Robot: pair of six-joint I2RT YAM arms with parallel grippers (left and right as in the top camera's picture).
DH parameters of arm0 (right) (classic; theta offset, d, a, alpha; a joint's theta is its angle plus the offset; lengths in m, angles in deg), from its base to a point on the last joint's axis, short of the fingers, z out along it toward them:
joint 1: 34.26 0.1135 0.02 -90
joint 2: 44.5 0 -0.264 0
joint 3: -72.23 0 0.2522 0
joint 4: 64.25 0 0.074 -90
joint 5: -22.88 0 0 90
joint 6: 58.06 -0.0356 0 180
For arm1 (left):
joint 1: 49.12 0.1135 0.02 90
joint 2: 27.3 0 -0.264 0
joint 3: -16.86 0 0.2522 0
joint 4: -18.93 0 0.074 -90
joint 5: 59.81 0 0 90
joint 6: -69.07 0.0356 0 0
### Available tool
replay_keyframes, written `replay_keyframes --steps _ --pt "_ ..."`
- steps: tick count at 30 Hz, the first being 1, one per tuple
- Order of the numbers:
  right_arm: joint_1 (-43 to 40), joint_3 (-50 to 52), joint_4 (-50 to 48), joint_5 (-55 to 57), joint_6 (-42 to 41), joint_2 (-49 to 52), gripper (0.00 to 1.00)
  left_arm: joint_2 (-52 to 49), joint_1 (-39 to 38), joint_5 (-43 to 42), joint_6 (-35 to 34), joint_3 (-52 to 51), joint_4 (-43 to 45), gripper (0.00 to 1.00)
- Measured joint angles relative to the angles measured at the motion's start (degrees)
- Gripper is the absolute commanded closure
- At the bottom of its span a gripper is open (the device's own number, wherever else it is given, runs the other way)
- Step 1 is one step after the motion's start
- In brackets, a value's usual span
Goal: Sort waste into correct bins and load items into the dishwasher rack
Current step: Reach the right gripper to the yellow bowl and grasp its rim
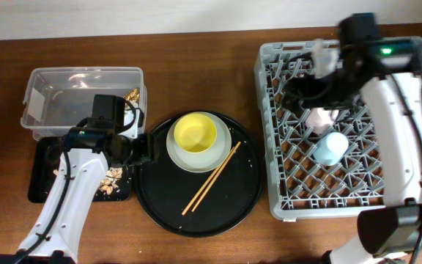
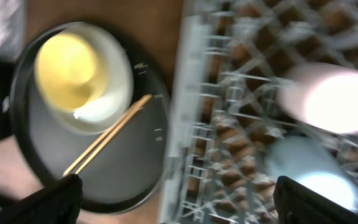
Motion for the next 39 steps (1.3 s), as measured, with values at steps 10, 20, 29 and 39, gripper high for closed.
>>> replay_keyframes --steps 10,20,29,39 --pt "17.7 0.0 -8.5 0.1 -4.2 5.9 0.14 0.0 6.6 7.7 -6.3 0.0 -4.3 0.23" --pt "23.9 0.2 -12.3 0.7 -13.3 22.2 0.41 0.0 10.4 8.4 -7.0 0.0 -5.1 0.22" --pt "24.7 0.3 -16.6 0.7 -18.9 29.7 0.73 0.0 10.4 8.4 -7.0 0.0 -5.2 0.23" --pt "24.7 0.3 -16.9 5.4 -24.1 29.7 0.96 0.0 10.4 7.5 -7.0 0.0 -5.2 0.23"
